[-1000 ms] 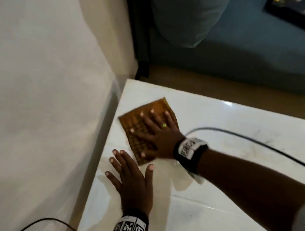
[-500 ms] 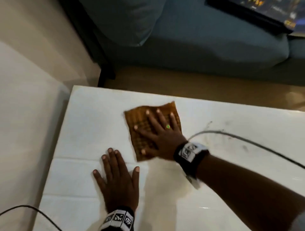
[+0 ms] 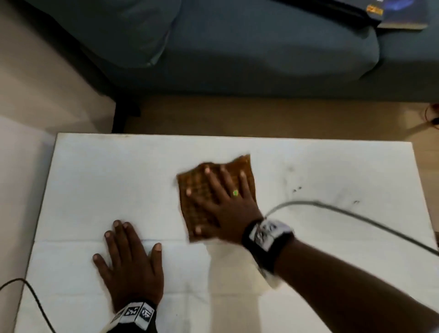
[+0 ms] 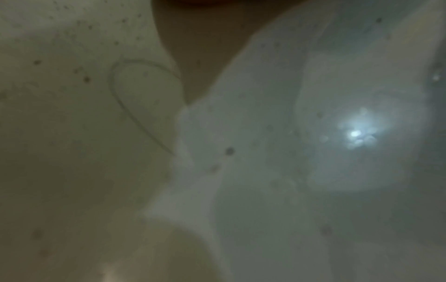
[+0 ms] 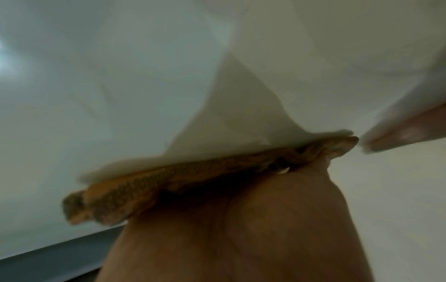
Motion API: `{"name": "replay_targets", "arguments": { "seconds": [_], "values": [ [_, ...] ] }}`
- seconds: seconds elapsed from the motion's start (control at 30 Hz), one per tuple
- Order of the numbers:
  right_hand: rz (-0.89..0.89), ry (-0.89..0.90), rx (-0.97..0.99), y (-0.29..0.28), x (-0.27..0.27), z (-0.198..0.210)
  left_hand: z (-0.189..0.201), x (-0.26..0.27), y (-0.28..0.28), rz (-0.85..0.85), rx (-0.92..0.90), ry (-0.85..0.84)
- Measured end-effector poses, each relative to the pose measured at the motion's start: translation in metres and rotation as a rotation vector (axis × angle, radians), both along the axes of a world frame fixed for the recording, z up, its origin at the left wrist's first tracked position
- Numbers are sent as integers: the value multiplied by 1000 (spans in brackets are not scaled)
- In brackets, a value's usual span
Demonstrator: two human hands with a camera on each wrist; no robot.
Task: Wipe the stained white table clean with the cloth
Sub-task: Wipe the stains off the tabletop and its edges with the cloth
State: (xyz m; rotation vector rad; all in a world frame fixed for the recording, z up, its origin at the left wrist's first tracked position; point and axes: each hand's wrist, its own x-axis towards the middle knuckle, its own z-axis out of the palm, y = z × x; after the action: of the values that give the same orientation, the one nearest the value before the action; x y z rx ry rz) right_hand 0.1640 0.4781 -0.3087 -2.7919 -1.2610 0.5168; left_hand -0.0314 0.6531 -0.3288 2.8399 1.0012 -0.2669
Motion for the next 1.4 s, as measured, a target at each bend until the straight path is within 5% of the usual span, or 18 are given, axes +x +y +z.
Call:
{"name": "replay_targets", "arguments": {
  "seconds": [0.13, 0.33, 0.5, 0.67, 0.77, 0.87, 0.97, 1.1, 1.23, 1.4],
  "values": [
    [50, 55, -53, -104, -47, 14, -2, -1, 0, 6, -14, -28],
    [-488, 87, -158, -98, 104, 2, -2, -4, -1, 4, -19, -54],
    [-280, 19, -113, -38, 54, -4, -3, -6, 0, 11, -15, -43],
    [-117, 41, -77, -137, -54, 11, -3, -6, 0, 1, -29, -59],
    [-319, 62, -172, -195, -2, 14, -4, -4, 3, 2, -48, -48],
    [-578, 137, -163, -189, 88, 6, -4, -3, 1, -8, -43, -54],
    [-536, 117, -140, -147, 119, -5, -7, -1, 3, -16, -52, -112],
    [-223, 27, -49, -166, 29, 0, -8, -5, 8, -45, -49, -108],
    [-217, 33, -48, -273, -12, 8, 13, 15, -33, -24, -28, -110],
    [-624, 129, -117, -311, 126, 3, 25, 80, -163, -413, -120, 32]
  ]
}}
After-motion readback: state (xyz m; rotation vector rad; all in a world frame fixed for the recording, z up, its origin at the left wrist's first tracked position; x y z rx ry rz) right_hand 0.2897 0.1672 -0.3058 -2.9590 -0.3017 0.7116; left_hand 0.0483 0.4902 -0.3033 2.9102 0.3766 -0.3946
